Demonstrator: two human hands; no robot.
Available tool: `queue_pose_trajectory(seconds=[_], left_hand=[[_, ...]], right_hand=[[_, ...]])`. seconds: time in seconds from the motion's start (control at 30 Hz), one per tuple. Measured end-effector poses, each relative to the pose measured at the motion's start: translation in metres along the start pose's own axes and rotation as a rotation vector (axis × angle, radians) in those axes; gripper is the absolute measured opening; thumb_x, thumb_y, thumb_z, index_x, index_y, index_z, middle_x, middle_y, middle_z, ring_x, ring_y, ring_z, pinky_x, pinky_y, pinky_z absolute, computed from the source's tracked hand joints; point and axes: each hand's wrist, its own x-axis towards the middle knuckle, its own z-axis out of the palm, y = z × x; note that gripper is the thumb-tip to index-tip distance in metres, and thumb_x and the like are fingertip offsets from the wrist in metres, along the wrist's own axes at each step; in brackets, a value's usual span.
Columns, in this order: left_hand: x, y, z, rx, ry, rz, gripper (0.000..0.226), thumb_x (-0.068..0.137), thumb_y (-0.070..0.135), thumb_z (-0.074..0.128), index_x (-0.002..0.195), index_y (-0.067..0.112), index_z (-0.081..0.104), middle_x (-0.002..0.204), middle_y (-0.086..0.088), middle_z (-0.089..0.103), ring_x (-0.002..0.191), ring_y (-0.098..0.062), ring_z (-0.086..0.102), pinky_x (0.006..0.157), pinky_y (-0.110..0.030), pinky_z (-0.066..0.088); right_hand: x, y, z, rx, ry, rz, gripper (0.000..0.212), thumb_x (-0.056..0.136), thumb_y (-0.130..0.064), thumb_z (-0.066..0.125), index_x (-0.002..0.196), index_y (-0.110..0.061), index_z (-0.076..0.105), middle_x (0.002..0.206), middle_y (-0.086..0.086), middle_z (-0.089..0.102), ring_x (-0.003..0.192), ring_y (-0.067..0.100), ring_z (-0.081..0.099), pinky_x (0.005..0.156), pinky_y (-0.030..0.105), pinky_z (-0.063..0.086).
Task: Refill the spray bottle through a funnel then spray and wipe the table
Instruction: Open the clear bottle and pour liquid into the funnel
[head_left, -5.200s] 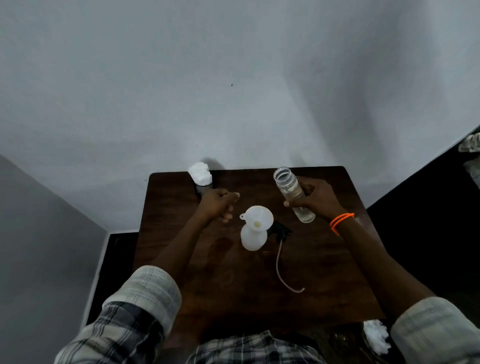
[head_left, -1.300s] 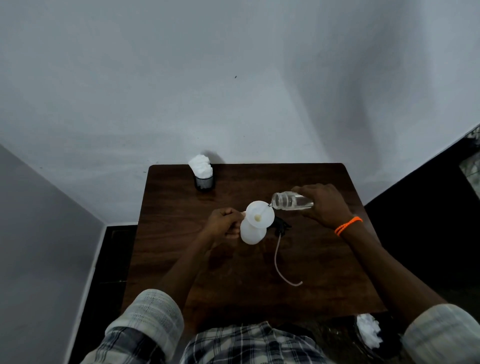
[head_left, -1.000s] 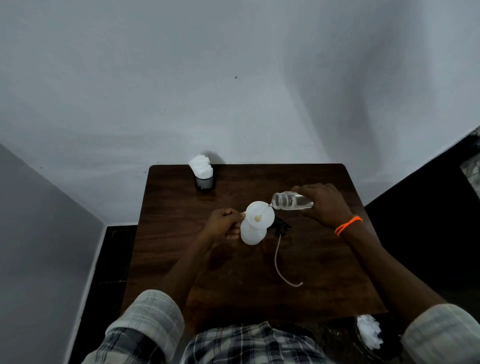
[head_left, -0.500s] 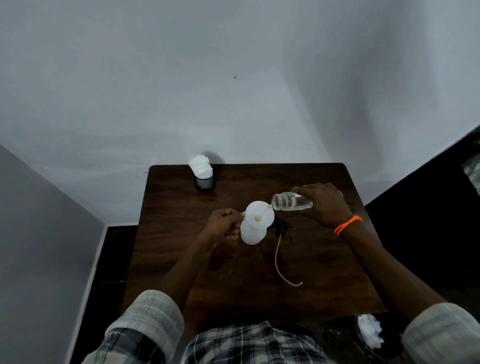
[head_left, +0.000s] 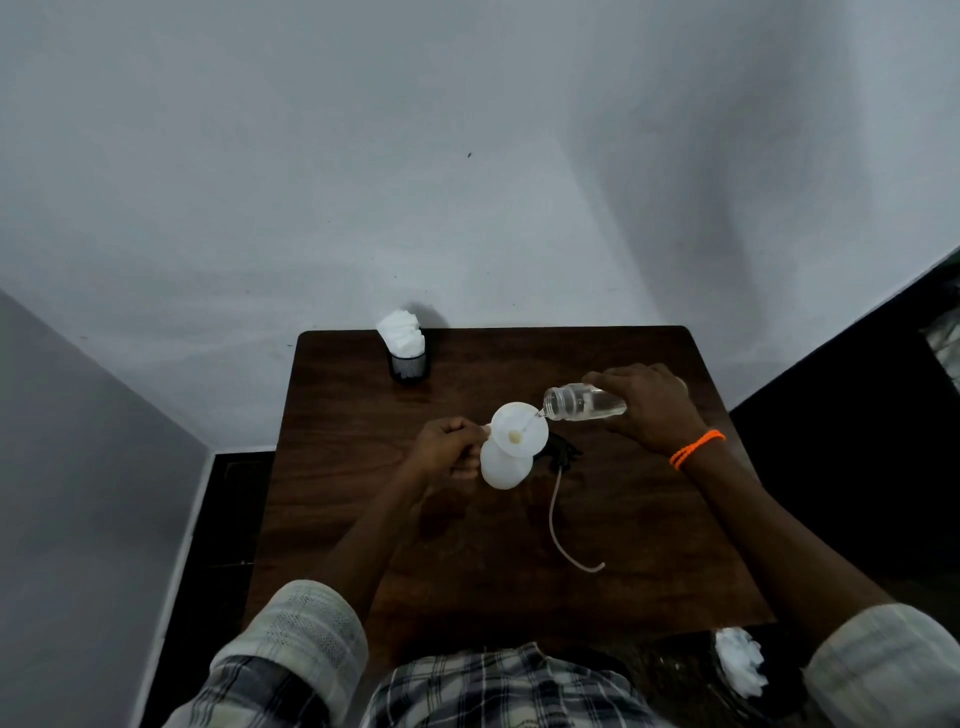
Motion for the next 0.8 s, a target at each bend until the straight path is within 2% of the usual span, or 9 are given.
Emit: queue_pose_trajectory(seconds=[0.3, 0.4, 0.53, 0.8], left_hand=[[0.0016, -0.0020, 0.0002, 0.002, 0.004, -0.006, 0.014, 0.091, 0.023, 0.075, 0.085, 0.011, 0.071, 0.069, -0.007, 0.064, 0.060, -0.016, 0.060, 0.078, -0.042, 0.058], [0.0019, -0.0024, -0.0005, 0.005, -0.002, -0.003, 0.015, 0.091, 0.024, 0.075, 0.086, 0.010, 0.072, 0.070, -0.007, 0.063, 0.062, -0.016, 0.060, 0.076, -0.042, 0.059], [0.0008, -0.0026, -0.0007, 0.011, -0.005, -0.003, 0.018, 0.091, 0.025, 0.076, 0.091, 0.008, 0.071, 0.070, -0.006, 0.063, 0.061, -0.015, 0.060, 0.072, -0.038, 0.059], [0.0017, -0.0036, -0.0017, 0.001, -0.011, 0.008, 0.016, 0.091, 0.023, 0.076, 0.089, 0.008, 0.072, 0.073, -0.010, 0.063, 0.061, -0.016, 0.060, 0.074, -0.041, 0.058]], right_hand=[[-0.0003, -0.0010, -0.0011, 0.002, 0.010, -0.004, 0.060, 0.072, -0.035, 0.082, 0.130, -0.032, 0.065, 0.121, -0.004, 0.072, 0.108, 0.026, 0.066, 0.088, 0.041, 0.043], [0.0002, -0.0008, -0.0013, 0.003, 0.010, 0.004, 0.061, 0.072, -0.038, 0.082, 0.131, -0.033, 0.065, 0.123, -0.005, 0.071, 0.110, 0.024, 0.065, 0.089, 0.040, 0.042], [-0.0004, -0.0014, -0.0022, 0.005, 0.020, 0.005, 0.061, 0.071, -0.032, 0.083, 0.130, -0.031, 0.066, 0.120, -0.004, 0.072, 0.107, 0.025, 0.066, 0.087, 0.040, 0.043], [-0.0018, -0.0022, -0.0034, 0.013, 0.031, -0.012, 0.059, 0.073, -0.035, 0.083, 0.130, -0.029, 0.066, 0.120, -0.002, 0.072, 0.107, 0.027, 0.066, 0.089, 0.042, 0.043]])
